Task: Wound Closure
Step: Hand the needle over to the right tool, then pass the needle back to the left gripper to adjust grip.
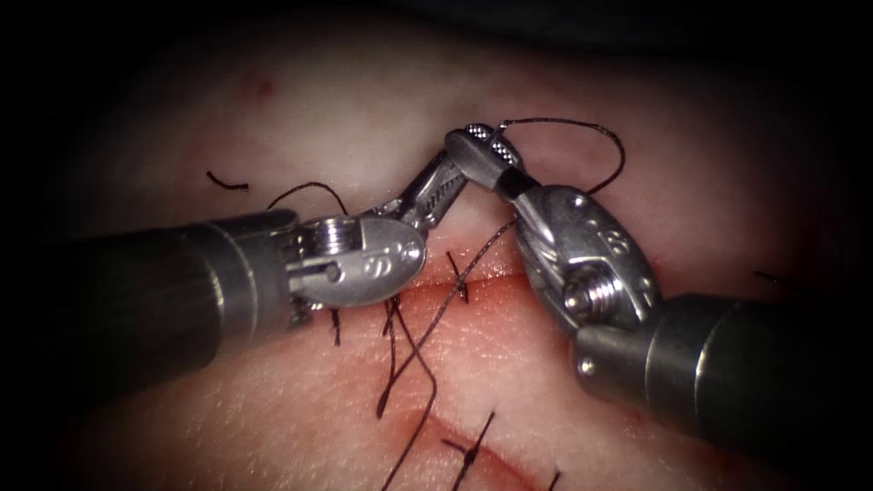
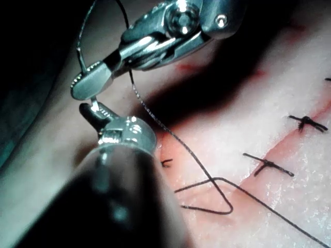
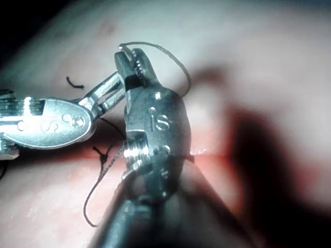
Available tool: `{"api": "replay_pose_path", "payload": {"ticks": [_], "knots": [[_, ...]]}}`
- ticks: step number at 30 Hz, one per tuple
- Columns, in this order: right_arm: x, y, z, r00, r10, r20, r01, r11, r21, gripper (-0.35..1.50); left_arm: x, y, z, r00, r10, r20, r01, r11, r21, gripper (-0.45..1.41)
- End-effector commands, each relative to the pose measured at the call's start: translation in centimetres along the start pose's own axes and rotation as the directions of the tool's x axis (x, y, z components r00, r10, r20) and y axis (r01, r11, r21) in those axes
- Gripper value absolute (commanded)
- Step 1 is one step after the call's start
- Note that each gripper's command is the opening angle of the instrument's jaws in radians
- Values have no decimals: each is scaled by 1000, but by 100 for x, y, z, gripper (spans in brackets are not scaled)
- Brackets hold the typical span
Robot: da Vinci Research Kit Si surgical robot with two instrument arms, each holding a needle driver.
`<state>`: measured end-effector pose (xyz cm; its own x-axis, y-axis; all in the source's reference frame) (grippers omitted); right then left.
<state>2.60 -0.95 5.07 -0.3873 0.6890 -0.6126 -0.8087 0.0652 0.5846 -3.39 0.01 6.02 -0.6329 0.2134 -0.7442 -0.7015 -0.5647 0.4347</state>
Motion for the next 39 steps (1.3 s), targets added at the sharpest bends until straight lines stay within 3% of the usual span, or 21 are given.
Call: {"api": "replay_pose_path", "payload": {"ticks": [1,2,5,7,10,11,12,13,18,25,30,35,39], "knots": [[-5,-1,7,1000,-19,0,19,1000,3,-35,1,3,7,999,-43,5,43,999,-29,37],[-4,3,5,998,-55,4,55,998,24,-35,0,0,3,996,-87,-20,83,987,-135,63],[-3,10,2,993,-116,5,115,992,58,-35,3,-6,-7,980,-197,-39,179,944,-276,84],[-1,20,-5,978,-209,3,207,969,134,-35,13,-18,-17,952,-305,-22,272,876,-399,84],[2,29,-8,963,-271,-4,265,937,227,-35,23,-31,-22,932,-362,12,316,796,-517,79],[3,31,-8,960,-279,0,268,925,270,-35,26,-36,-21,922,-387,16,315,725,-613,63],[3,32,-8,953,-303,-11,292,909,298,-35,26,-37,-20,914,-404,25,324,694,-643,58],[3,32,-8,940,-340,-20,325,880,347,-35,26,-38,-16,903,-425,58,344,637,-690,54],[4,28,-8,904,-418,-84,410,795,447,-35,15,-32,0,886,-431,169,388,491,-780,49],[6,20,-13,850,-499,-169,511,698,502,-35,-16,-19,29,890,-362,275,415,400,-817,49],[6,19,-12,823,-528,-210,552,655,516,-35,-28,-12,29,880,-319,352,453,338,-825,46],[6,18,-11,808,-545,-225,575,643,506,-35,-26,-4,20,881,-296,369,438,218,-872,37],[5,16,-11,802,-549,-238,585,639,499,-35,-24,-3,23,868,-318,381,447,171,-878,31]]}}
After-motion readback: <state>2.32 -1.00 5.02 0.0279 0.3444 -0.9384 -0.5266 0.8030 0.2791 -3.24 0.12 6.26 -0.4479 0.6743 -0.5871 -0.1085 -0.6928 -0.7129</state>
